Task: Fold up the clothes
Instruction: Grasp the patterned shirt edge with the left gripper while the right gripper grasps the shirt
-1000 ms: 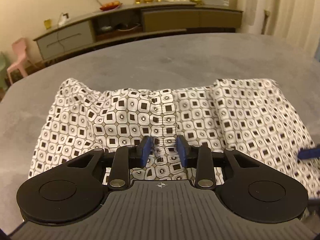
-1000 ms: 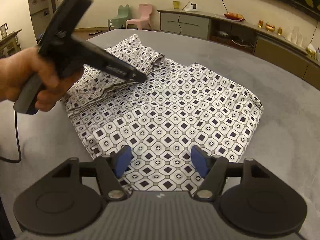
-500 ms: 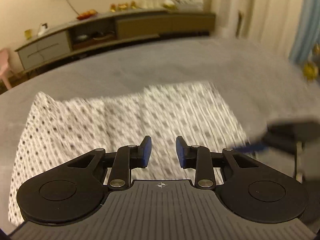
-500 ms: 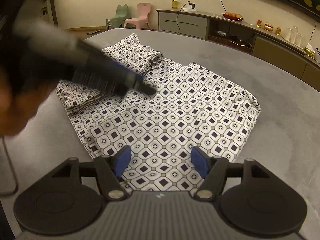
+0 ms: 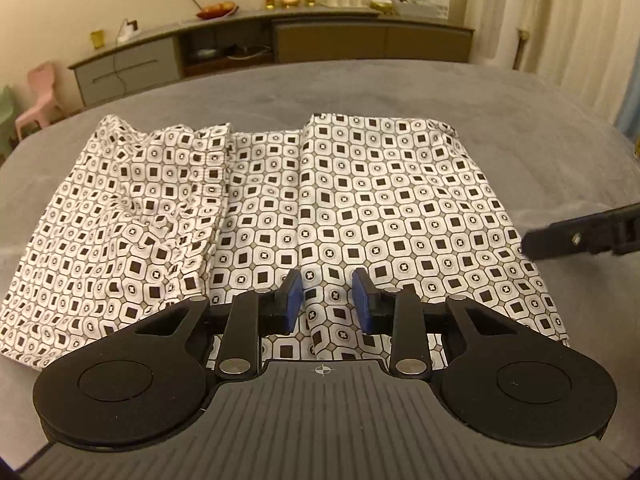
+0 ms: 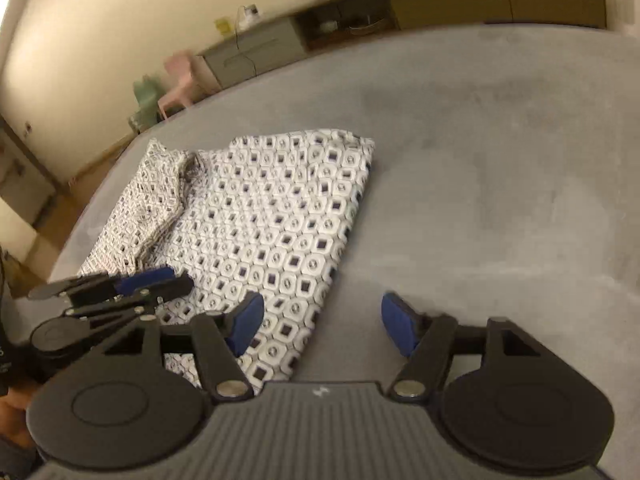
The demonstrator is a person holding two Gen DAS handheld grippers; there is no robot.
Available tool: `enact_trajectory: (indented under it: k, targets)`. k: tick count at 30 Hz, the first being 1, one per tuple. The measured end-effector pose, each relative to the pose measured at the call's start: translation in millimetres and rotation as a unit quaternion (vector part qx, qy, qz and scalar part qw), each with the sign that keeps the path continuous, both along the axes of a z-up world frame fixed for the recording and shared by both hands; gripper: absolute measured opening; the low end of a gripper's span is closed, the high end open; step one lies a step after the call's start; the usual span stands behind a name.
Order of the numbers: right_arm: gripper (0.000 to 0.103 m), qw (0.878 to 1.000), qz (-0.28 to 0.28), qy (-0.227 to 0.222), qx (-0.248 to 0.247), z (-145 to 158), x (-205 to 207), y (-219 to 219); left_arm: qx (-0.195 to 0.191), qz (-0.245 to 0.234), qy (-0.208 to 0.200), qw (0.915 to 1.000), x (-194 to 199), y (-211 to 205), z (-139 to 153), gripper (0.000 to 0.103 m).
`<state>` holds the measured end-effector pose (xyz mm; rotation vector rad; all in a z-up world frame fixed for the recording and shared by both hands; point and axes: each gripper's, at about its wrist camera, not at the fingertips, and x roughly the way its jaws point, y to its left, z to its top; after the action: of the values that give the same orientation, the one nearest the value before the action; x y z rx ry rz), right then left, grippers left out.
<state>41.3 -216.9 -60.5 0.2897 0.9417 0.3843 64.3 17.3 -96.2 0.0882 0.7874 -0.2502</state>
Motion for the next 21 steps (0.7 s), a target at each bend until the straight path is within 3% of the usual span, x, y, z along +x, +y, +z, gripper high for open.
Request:
enact_trajectory:
  k: [3,5,7,10,12,13,15,17,19,20,21]
  targets:
    - [0.032,0.999,0.042,0.003,0.023,-4,-7,19,-0.005,-0.002,0.000,1.0000,-1,1,0,0.019]
    - [0.013,0.999,0.044,-0.026,-0.012,-5,-13,35,-0.005,-0.010,0.004,0.9999,-1,-1,2,0.016]
    - [0.010,0.997,0.041,-0.063,-0.037,-1,-20,43,-0.004,-0.019,0.011,0.9997,0,-2,5,0.016]
    - [0.009,0.981,0.063,-0.142,-0.112,11,-40,57,-0.019,-0.020,-0.002,0.9996,1,2,31,0.027]
    - [0.010,0.969,0.076,-0.179,-0.150,15,-52,63,-0.026,-0.035,-0.018,0.9989,4,-4,55,0.046]
    - [0.010,0.965,0.081,-0.188,-0.163,15,-54,65,-0.029,-0.049,-0.019,0.9982,7,-11,65,0.049]
    - [0.010,0.960,0.087,-0.196,-0.180,15,-57,65,-0.027,-0.096,0.006,0.9950,20,-36,77,0.066]
    - [0.010,0.959,0.090,-0.198,-0.182,14,-57,64,0.003,-0.149,0.027,0.9885,32,-70,78,0.068]
    - [0.010,0.960,0.091,-0.200,-0.176,15,-55,61,0.066,-0.187,0.047,0.9791,42,-104,68,0.068]
    - [0.009,0.960,0.091,-0.201,-0.170,16,-55,58,0.095,-0.195,0.057,0.9745,47,-117,59,0.063]
    - [0.009,0.963,0.088,-0.195,-0.163,17,-54,54,0.112,-0.194,0.072,0.9721,53,-124,52,0.047]
